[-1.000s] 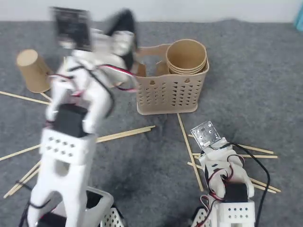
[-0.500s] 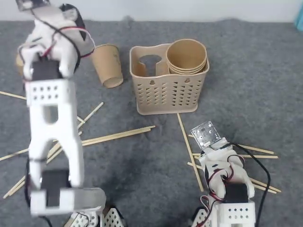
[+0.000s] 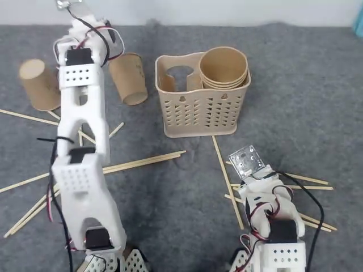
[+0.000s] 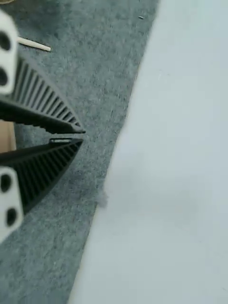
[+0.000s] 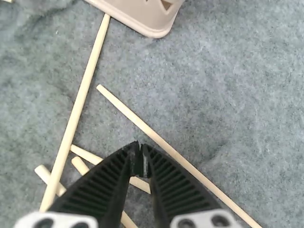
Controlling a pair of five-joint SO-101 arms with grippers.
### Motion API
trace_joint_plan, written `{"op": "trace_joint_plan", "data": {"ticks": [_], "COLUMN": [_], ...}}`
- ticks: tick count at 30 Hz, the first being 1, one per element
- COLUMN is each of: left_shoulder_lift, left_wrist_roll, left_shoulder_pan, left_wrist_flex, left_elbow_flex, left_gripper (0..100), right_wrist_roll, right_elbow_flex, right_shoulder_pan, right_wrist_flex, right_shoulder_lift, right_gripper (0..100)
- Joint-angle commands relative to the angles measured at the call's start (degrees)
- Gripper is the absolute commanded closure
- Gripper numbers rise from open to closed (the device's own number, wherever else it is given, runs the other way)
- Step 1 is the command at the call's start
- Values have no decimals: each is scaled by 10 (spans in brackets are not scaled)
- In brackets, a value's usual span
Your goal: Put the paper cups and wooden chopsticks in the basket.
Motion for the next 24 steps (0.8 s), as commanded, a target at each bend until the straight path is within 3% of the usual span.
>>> {"op": "trace_joint_plan", "data": {"ticks": [1,13,24], "left_shoulder_lift": [69,316,337], "left_wrist_roll": [11,11,8], "left_shoulder_pan": [-2,14,38], "left_wrist_flex": [4,82,237], "left_elbow_flex": [-114,-429,-470], "left_gripper": [984,984,984], "right_wrist_roll": [11,11,11], "right_elbow_flex": [11,11,11], "right_shoulder_pan": [-3,-4,-4], "right_wrist_flex": [-13,-12,-11], "right_shoulder_lift": [-7,-7,-7], "right_gripper": [990,990,990]}}
